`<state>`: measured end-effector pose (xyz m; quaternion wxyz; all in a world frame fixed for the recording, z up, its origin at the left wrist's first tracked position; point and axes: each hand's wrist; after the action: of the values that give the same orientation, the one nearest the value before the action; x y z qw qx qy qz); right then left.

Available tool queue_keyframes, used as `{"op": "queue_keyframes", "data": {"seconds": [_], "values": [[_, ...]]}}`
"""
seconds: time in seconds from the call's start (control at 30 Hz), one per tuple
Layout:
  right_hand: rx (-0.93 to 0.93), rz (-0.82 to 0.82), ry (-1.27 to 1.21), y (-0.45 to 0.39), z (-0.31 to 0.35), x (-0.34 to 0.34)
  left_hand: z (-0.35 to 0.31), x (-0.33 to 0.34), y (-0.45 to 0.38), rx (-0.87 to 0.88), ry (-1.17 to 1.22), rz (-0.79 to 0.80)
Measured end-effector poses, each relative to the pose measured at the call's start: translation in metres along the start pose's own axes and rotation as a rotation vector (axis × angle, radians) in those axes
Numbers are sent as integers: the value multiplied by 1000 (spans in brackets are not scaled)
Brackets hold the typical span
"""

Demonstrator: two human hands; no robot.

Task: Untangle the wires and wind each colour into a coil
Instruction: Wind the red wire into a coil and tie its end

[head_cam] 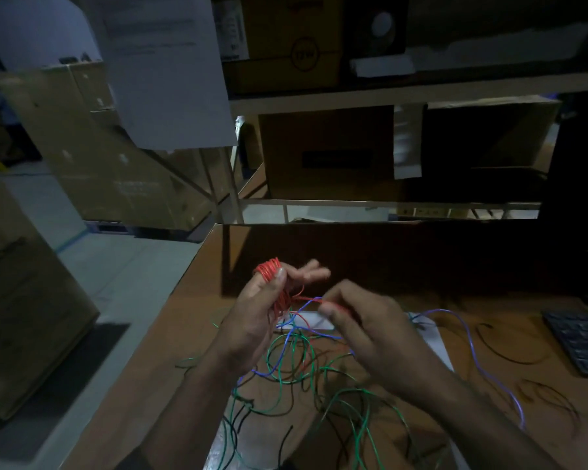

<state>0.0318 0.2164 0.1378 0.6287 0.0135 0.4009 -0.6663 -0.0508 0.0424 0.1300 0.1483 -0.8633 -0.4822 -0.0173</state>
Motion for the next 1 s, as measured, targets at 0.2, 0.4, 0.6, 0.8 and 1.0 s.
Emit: {"op": "queue_keyframes", "data": {"seconds": [0.2, 0.4, 0.6, 0.8, 1.0], "values": [[-6, -216, 8, -31, -8, -19, 8, 14, 10, -100, -120, 87], [104, -207, -65, -44, -30, -11, -8, 16, 14, -79, 148, 184], [225, -105, -110, -21, -46, 20, -22, 14, 15, 33, 369, 80], [300, 276, -17, -2, -29, 42, -14, 5, 8, 88, 239, -4], [124, 362, 77, 8, 2, 16, -5, -9, 4, 78, 49, -65]]}}
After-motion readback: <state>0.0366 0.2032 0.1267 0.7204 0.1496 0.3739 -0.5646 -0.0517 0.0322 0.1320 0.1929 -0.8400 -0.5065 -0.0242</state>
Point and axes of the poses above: each hand's wrist, its own y-axis away from the middle knuckle, its own x-axis out of the palm, z = x × y, and after that the axes turned 6 degrees about -y, right-handed
